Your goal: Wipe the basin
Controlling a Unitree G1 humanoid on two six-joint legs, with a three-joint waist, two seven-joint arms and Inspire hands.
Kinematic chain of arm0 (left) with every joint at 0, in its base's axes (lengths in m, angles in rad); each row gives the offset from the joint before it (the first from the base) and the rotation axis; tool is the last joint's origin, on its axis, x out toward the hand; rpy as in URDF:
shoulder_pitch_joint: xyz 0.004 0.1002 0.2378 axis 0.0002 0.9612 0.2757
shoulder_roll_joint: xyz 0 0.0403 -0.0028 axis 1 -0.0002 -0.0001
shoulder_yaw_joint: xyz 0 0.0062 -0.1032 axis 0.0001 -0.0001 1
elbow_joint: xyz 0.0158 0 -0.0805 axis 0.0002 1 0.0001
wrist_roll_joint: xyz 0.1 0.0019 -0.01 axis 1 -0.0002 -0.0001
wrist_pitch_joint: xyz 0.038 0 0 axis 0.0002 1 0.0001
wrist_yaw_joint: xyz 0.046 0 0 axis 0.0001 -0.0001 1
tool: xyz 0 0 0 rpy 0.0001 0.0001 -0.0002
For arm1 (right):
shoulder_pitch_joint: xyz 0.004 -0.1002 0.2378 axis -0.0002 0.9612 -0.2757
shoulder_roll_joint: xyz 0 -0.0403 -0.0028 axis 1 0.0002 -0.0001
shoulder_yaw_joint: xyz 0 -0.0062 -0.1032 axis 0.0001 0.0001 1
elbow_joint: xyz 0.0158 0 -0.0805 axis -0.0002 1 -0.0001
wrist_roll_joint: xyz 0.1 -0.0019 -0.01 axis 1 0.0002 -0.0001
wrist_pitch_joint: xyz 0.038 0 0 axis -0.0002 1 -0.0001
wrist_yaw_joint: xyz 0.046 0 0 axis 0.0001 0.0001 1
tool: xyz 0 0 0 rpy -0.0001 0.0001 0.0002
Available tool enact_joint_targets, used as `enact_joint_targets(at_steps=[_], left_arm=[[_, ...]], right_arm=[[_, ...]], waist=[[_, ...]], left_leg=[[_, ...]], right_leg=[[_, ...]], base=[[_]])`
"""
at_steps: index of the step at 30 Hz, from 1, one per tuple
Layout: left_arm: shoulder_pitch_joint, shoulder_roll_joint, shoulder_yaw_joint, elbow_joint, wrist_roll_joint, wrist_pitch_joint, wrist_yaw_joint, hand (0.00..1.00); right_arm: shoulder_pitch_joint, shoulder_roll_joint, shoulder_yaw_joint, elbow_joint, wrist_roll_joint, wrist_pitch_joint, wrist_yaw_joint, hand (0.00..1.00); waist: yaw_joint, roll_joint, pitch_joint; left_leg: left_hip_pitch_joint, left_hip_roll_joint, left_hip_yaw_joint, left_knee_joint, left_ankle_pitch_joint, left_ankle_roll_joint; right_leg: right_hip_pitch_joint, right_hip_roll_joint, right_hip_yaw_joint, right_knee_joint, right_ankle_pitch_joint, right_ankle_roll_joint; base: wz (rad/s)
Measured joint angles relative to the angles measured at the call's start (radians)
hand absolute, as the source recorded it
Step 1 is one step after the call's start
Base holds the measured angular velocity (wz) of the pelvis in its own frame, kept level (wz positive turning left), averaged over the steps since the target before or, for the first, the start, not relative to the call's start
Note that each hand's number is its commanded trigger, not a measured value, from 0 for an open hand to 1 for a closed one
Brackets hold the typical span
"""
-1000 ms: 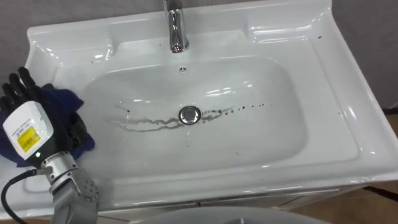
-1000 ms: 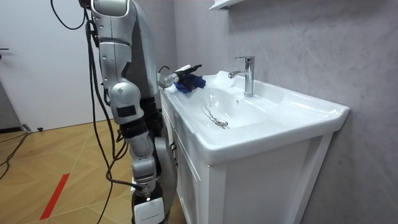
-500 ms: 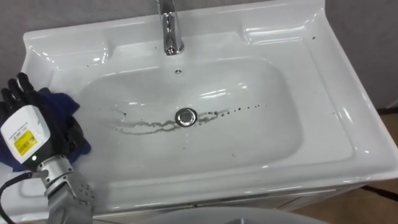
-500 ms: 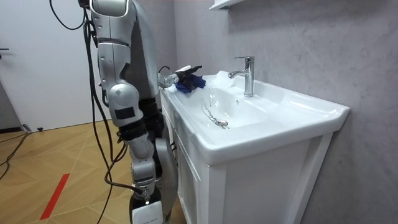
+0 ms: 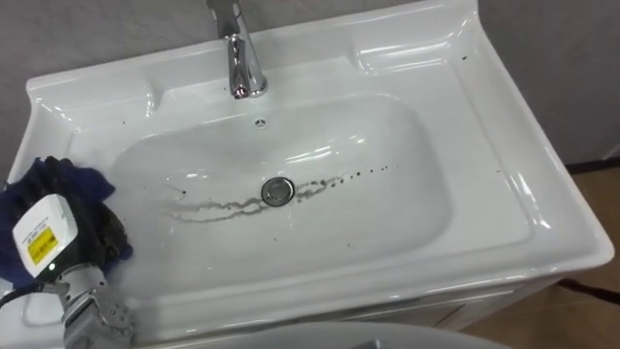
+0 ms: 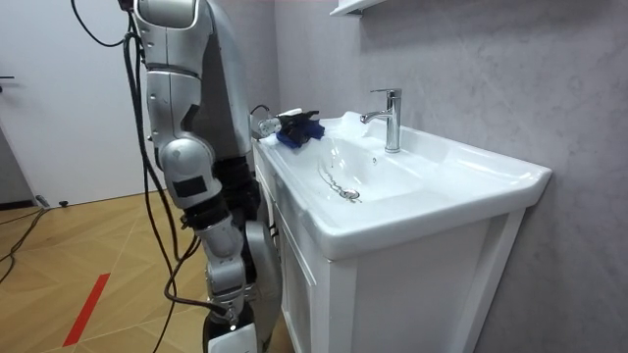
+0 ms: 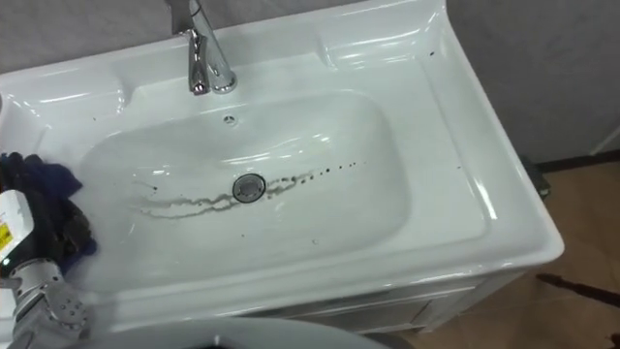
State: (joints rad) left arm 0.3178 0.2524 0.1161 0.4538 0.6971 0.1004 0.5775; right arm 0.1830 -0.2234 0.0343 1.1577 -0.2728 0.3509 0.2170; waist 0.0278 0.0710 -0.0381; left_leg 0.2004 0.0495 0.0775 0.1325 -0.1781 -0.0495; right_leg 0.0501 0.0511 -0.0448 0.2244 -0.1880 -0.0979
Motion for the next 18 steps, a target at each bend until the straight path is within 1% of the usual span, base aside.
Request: enact_joint_targets(at_steps=[1, 2, 3, 8, 13, 18], left_arm=[[0.0, 0.002, 0.0, 0.001, 0.0, 0.0, -0.003, 0.55], [0.0, 0.003, 0.0, 0.002, 0.0, 0.0, -0.005, 0.89], [0.0, 0.003, 0.0, 0.003, 0.0, 0.001, -0.01, 1.0], [0.0, 0.004, 0.0, 0.003, 0.001, 0.001, -0.015, 1.0], [0.0, 0.004, 0.001, 0.003, 0.008, 0.001, 0.062, 1.0], [-0.001, 0.005, 0.004, 0.003, 0.008, 0.001, 0.085, 1.0]], right_arm=[[-0.002, 0.0, -0.007, 0.0, -0.012, 0.007, 0.005, 0.0], [-0.003, 0.0, -0.012, 0.0, -0.014, 0.013, 0.006, 0.0], [-0.003, 0.0, -0.018, 0.0, -0.017, 0.021, 0.006, 0.0], [-0.004, 0.0, -0.02, -0.003, -0.052, 0.047, 0.015, 0.0], [-0.005, 0.0, -0.02, -0.005, -0.06, 0.056, 0.026, 0.0], [-0.005, 0.0, -0.019, -0.005, -0.059, 0.057, 0.026, 0.0]], waist=[[0.0, 0.0, 0.0], [0.0, 0.0, 0.0], [-0.001, 0.0, 0.0], [-0.001, 0.0, -0.0001], [-0.005, 0.0, -0.0005], [-0.005, -0.001, -0.0009]], left_leg=[[0.0, 0.001, 0.003, 0.0, 0.0, 0.0], [0.0, 0.001, 0.003, 0.001, 0.0, 0.0], [0.0, 0.001, 0.003, 0.001, 0.0, 0.0], [0.0, 0.002, 0.003, 0.001, 0.0, 0.0], [0.001, 0.003, 0.003, 0.001, 0.0, 0.0], [0.002, 0.004, 0.003, 0.0, 0.0, 0.0]], right_leg=[[0.0, 0.001, 0.001, 0.0, 0.0, -0.001], [0.0, 0.001, 0.002, 0.0, 0.0, -0.001], [0.0, 0.001, 0.003, 0.0, 0.001, -0.001], [-0.001, 0.002, 0.002, 0.001, 0.001, -0.001], [0.0, 0.003, 0.0, 0.002, 0.001, -0.002], [0.0, 0.005, 0.002, 0.003, 0.002, -0.003]], base=[[-0.06], [-0.05], [0.0], [0.0], [0.0], [0.0]])
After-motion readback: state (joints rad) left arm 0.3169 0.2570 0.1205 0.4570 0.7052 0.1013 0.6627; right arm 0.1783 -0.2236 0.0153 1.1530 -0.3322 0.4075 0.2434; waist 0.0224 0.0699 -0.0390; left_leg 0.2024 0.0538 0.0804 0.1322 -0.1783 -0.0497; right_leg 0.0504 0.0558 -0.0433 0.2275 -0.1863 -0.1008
